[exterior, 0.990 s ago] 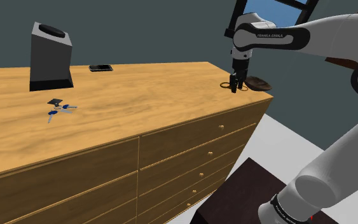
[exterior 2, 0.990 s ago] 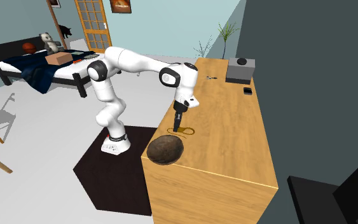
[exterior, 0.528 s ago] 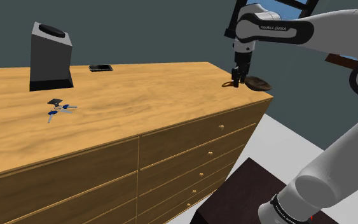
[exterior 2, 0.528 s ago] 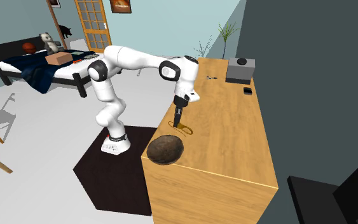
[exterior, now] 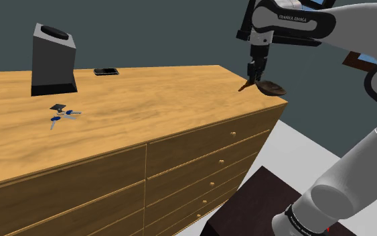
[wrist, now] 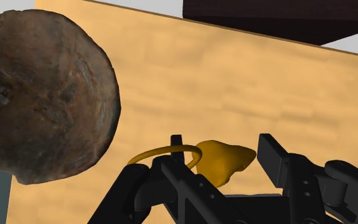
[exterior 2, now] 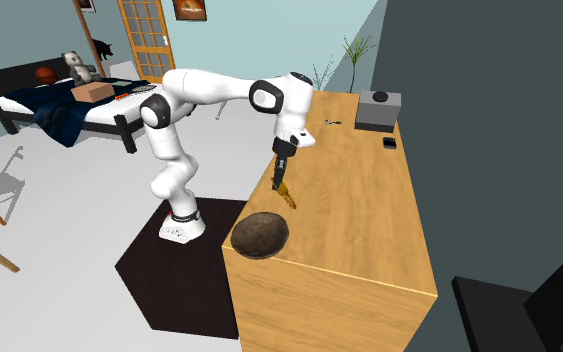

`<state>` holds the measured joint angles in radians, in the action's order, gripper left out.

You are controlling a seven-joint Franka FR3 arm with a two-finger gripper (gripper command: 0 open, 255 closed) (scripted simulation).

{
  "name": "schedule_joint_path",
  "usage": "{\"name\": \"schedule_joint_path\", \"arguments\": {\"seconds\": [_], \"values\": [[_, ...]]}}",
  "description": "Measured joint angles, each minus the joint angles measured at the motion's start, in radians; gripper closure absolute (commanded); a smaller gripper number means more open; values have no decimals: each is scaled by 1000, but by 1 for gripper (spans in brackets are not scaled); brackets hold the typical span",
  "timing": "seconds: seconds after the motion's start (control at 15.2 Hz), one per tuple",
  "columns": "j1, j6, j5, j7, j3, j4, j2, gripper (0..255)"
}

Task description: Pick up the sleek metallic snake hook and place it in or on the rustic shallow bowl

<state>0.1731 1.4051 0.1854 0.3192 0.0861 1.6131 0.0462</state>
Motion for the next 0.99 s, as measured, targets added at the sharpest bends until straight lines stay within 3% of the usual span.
{"name": "schedule_joint_path", "arguments": {"seconds": [0.53,0.99], "values": [[1,-117,2,25,1,-161,-41,255],[74,-107,24,174,74,-181,-43,255]]}}
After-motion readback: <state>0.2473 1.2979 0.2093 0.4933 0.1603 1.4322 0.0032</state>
